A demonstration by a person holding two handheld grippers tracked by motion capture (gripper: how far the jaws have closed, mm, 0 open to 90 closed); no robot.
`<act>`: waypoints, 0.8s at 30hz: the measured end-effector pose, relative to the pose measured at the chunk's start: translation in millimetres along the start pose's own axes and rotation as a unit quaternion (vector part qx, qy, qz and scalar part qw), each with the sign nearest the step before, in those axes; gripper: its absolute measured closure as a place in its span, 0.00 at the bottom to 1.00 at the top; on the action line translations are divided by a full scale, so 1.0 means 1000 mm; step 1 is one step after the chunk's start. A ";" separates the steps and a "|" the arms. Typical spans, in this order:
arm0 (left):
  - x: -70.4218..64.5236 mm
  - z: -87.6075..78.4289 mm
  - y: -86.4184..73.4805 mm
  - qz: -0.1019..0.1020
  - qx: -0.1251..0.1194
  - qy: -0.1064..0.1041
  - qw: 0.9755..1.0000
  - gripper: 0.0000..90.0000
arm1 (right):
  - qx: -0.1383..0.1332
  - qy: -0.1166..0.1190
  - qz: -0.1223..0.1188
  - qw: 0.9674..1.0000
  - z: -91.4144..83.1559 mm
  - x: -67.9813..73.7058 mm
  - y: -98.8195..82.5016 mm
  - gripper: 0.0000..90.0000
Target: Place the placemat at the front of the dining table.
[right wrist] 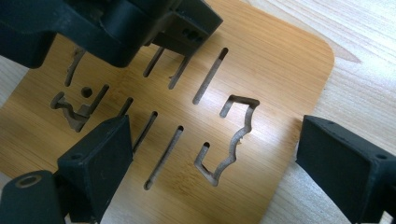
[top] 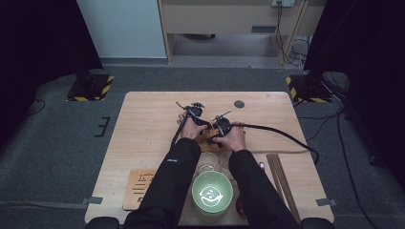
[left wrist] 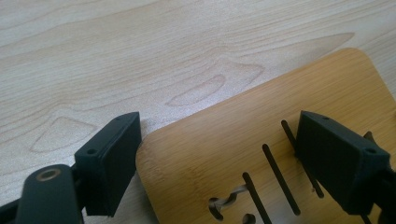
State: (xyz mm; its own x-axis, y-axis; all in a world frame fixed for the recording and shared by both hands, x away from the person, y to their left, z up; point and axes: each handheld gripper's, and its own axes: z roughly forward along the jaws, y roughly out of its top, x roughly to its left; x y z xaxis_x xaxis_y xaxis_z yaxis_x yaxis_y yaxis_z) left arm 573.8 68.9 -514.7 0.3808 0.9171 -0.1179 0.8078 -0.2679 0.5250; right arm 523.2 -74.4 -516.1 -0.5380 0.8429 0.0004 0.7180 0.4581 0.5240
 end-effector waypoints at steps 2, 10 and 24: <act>0.000 0.000 0.000 -0.002 0.000 0.002 1.000 0.17 | 0.001 0.001 0.000 1.000 0.000 0.000 0.000 0.12; 0.010 -0.008 0.001 -0.062 -0.023 -0.015 0.998 0.20 | 0.001 0.000 -0.001 1.000 0.002 0.001 -0.001 0.12; 0.033 -0.026 -0.012 0.010 0.000 0.015 1.000 0.16 | -0.009 0.003 0.006 1.000 0.003 0.002 -0.002 0.14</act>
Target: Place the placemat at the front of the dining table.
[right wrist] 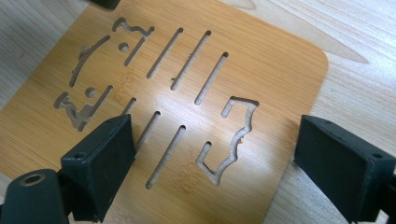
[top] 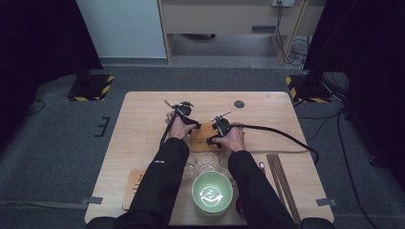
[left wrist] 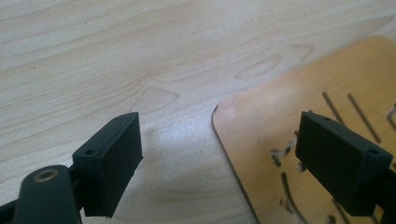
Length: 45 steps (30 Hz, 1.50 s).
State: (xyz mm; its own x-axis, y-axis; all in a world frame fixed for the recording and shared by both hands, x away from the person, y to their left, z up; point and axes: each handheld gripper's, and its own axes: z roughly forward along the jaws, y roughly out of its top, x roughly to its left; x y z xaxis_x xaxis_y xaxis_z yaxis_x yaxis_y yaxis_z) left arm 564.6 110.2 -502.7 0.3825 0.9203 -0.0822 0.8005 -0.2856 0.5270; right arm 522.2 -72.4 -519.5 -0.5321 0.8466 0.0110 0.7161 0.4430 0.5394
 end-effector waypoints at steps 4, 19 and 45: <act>0.000 0.003 -0.004 0.006 0.006 0.001 1.000 0.15 | 0.001 0.001 0.000 1.000 0.000 0.000 0.000 0.13; 0.000 0.011 -0.010 0.044 0.001 0.009 0.999 0.12 | -0.013 -0.010 -0.009 1.000 -0.003 0.001 -0.001 0.21; 0.000 0.013 -0.011 0.053 -0.015 0.000 0.998 0.13 | 0.006 -0.032 0.041 0.999 -0.003 -0.002 0.003 0.23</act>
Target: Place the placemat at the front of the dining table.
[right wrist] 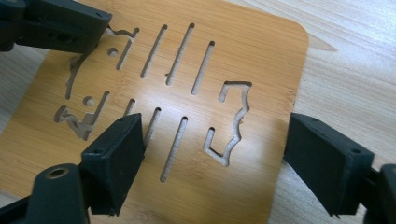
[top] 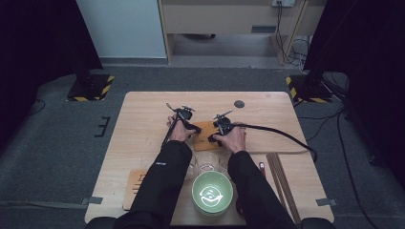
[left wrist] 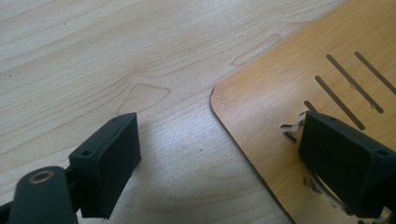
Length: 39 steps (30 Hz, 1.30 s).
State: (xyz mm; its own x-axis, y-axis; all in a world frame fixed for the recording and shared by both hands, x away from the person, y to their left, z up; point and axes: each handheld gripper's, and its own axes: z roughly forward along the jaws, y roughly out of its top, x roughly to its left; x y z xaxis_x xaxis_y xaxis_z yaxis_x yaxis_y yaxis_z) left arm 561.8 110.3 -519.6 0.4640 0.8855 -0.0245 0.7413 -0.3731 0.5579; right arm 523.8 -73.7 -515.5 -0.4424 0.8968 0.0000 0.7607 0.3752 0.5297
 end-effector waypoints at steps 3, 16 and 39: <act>0.001 0.000 0.000 0.001 -0.001 -0.001 1.000 0.13 | -0.005 0.000 -0.003 1.000 0.000 0.001 -0.001 0.23; 0.000 0.000 0.000 0.005 -0.005 -0.001 1.000 0.14 | -0.007 -0.002 -0.003 1.000 -0.001 0.001 -0.001 0.23; -0.001 -0.012 -0.006 -0.007 -0.003 -0.032 0.999 0.14 | -0.060 0.002 -0.032 0.998 -0.023 -0.024 0.003 0.11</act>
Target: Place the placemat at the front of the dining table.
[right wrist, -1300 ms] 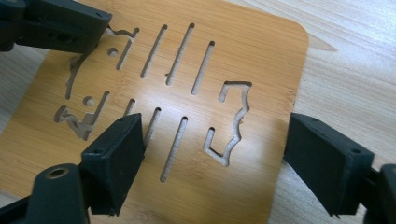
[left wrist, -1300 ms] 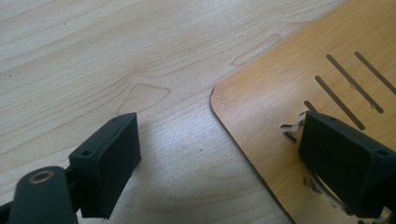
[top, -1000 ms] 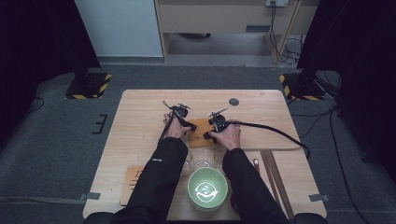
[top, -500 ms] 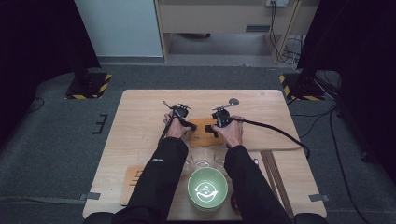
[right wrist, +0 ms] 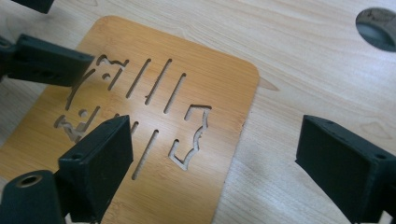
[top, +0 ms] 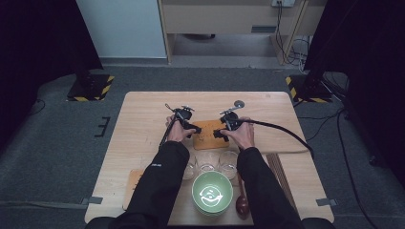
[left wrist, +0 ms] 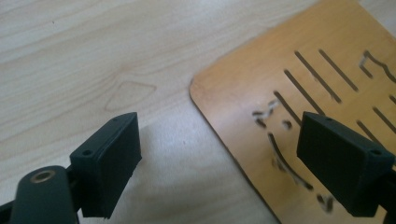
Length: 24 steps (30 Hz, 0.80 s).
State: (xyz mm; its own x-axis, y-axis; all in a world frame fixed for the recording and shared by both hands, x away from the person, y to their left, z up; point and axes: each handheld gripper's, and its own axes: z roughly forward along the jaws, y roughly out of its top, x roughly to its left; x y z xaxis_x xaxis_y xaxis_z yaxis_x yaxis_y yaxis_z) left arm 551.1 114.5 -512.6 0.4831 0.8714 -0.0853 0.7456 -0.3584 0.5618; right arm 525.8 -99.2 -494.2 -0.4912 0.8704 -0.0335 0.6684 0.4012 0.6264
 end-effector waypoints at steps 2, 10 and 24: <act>0.002 -0.002 -0.005 0.001 0.006 -0.001 1.000 0.14 | 0.008 0.009 -0.023 1.000 -0.001 -0.001 -0.003 0.09; 0.004 -0.013 -0.018 0.022 0.015 -0.020 0.999 0.11 | 0.024 0.023 -0.063 0.997 -0.002 -0.013 -0.018 0.17; 0.000 -0.011 -0.026 0.044 0.023 -0.012 0.999 0.08 | 0.028 0.062 -0.101 0.993 -0.002 -0.023 -0.037 0.25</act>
State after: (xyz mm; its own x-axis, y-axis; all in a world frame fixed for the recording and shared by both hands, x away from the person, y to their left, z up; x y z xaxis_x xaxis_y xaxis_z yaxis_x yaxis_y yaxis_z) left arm 526.6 127.4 -518.7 0.5580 0.8278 -0.0579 0.7200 -0.4483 0.5298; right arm 511.1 -134.4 -514.9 -0.6810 0.7302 -0.0546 0.5781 0.5820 0.5719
